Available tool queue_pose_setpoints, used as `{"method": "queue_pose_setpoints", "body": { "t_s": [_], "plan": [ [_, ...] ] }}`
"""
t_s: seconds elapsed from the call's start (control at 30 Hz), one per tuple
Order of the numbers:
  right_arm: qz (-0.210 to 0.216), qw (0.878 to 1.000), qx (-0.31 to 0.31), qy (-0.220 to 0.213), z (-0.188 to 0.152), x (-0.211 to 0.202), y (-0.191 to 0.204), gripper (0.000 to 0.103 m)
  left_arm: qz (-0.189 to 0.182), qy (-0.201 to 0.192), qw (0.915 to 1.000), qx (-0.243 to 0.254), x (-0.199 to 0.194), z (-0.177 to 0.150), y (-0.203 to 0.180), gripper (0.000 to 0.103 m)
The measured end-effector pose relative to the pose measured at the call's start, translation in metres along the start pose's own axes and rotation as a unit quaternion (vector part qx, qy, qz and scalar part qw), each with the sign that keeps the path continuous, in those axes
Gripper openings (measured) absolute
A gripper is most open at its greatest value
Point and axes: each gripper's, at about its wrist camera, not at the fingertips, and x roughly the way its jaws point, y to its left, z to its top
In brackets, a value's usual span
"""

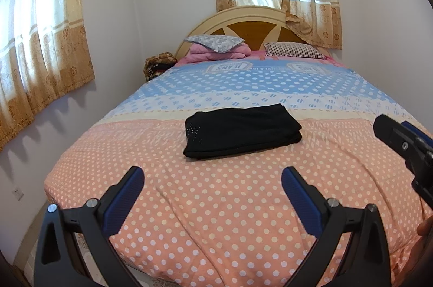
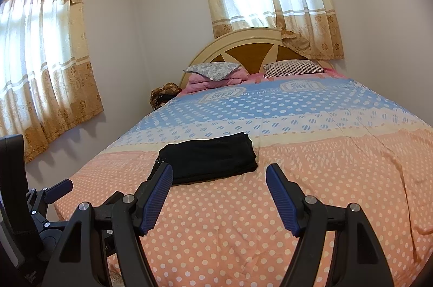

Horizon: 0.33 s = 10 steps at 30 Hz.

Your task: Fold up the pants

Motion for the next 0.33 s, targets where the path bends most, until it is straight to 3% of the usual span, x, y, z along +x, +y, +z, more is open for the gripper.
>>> {"method": "queue_pose_setpoints", "body": {
  "t_s": [0.33],
  "plan": [
    [-0.001, 1.000, 0.002, 0.001, -0.0005, -0.0001, -0.0010, 0.073, -0.004, 0.002, 1.0000, 0.008, 0.0010, -0.0002, -0.0015, 0.103]
  ]
}}
